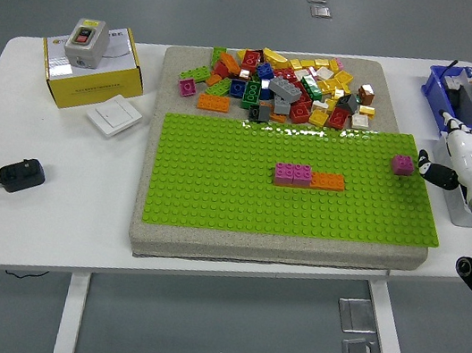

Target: Pick up the brick,pile it on top of brick,press brick,pick up the brick,pile it on top of brick,press brick

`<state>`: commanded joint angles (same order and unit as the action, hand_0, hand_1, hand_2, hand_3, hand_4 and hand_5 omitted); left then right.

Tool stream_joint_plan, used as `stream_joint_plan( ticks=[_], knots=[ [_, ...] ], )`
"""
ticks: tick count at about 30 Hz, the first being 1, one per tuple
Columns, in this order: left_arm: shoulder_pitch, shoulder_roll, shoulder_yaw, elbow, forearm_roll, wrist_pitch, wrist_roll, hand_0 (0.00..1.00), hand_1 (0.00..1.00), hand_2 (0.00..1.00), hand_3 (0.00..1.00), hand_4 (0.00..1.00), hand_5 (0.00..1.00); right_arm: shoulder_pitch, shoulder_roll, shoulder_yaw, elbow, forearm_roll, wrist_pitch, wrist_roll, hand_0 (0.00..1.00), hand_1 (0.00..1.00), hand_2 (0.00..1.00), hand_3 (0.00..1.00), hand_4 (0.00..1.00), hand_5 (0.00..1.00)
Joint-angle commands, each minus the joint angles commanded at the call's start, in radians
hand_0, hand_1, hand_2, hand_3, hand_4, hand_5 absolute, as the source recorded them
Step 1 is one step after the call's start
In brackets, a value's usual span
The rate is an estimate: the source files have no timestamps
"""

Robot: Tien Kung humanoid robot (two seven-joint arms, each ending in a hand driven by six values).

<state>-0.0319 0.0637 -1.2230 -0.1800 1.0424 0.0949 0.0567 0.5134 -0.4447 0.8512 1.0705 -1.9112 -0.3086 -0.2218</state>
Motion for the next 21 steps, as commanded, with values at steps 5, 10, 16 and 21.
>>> stream_joint_plan(
  ticks=[5, 10, 16, 21],
  knots=[
    [0.002, 0.001, -0.003, 0.000, -0.003, 0.000, 0.000, 0.665, 0.664, 0.655, 0.643, 0.361, 0.583, -0.050, 0.007, 0.064, 0.090, 0.147, -0.013, 0.067, 0.893, 0.907, 0.946, 0.998, 0.516, 0.361],
    [0.005, 0.000, -0.010, 0.000, 0.006, -0.001, 0.004, 0.665, 0.664, 0.654, 0.642, 0.363, 0.583, -0.074, 0.036, 0.094, 0.177, 0.227, -0.033, 0.090, 0.874, 0.894, 0.931, 0.989, 0.515, 0.363],
    [0.006, 0.002, -0.016, 0.000, 0.009, -0.001, 0.004, 0.666, 0.664, 0.653, 0.641, 0.363, 0.583, -0.072, 0.021, 0.068, 0.167, 0.269, -0.037, 0.099, 0.857, 0.887, 0.921, 0.949, 0.531, 0.342],
    [0.009, -0.002, -0.020, 0.000, 0.012, -0.002, 0.005, 0.665, 0.664, 0.652, 0.640, 0.362, 0.582, -0.028, 0.011, -0.014, 0.129, 0.237, -0.035, 0.095, 0.852, 0.890, 0.931, 0.950, 0.533, 0.336]
  ],
)
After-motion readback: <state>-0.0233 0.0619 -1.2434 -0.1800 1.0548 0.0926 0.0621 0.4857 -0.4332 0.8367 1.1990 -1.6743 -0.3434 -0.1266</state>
